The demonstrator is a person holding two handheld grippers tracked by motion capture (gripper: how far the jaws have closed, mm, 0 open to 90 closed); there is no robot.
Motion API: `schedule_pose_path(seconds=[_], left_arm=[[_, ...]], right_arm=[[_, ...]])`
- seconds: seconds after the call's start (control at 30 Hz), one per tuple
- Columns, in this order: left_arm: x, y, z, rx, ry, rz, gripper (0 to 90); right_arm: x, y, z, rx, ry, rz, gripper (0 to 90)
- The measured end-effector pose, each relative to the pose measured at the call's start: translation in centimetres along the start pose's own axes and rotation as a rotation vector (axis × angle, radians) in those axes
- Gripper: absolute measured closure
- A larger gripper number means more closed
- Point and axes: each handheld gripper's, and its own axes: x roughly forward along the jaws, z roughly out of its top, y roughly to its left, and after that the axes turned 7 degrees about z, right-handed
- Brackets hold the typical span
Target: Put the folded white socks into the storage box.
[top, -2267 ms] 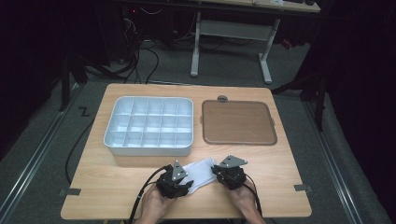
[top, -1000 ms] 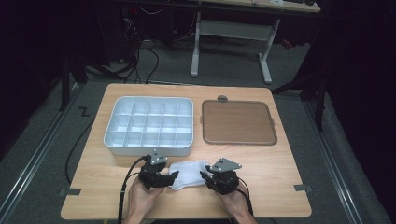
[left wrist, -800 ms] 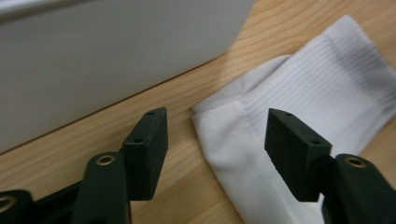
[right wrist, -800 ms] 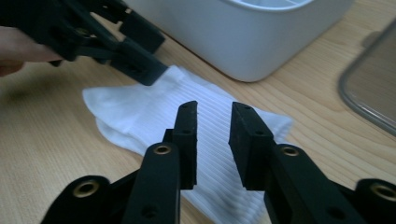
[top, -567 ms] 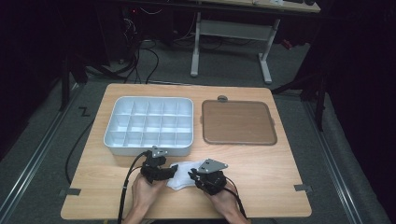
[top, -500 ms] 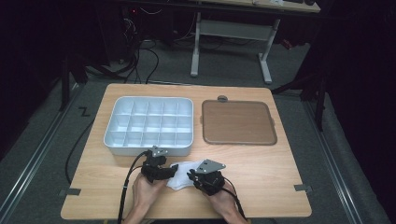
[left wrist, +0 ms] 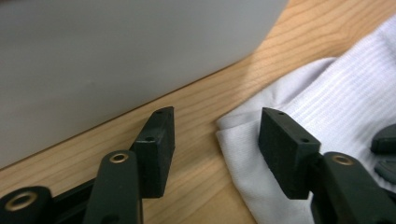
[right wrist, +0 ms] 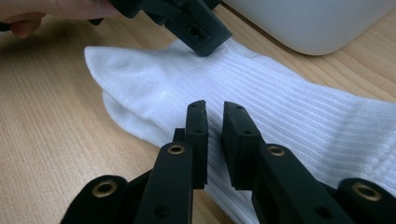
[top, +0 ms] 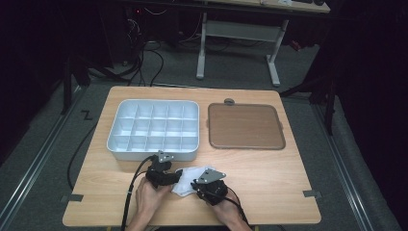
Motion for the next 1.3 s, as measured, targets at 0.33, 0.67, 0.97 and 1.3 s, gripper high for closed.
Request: schedule_pose_path(seconds=[0.33,0.67,0.97,1.3], left_arm=[[-0.3,-0.1,-0.3,-0.016,0.001,-0.034,60.6],[-0.6,-0.1,-0.3,-0.055,0.026,-0.071,75.7],[-1.7,-0.3,-0.1,-0.06,-0.008,-0.099,85.0],[-3.5,-1.0,1.3,-0.097,-0.007,-0.174,85.5]], right_arm=[[-0.1,0.0,-0.2,0.011,-0.002,0.007,81.3],[-0.1,-0.2,-0.3,0.027,-0.009,0.023,81.4],[0.0,-0.3,-0.3,0.023,-0.006,0.031,82.0],[0.1,-0.1,0.1,0.013,0.023,0.033,83.4]])
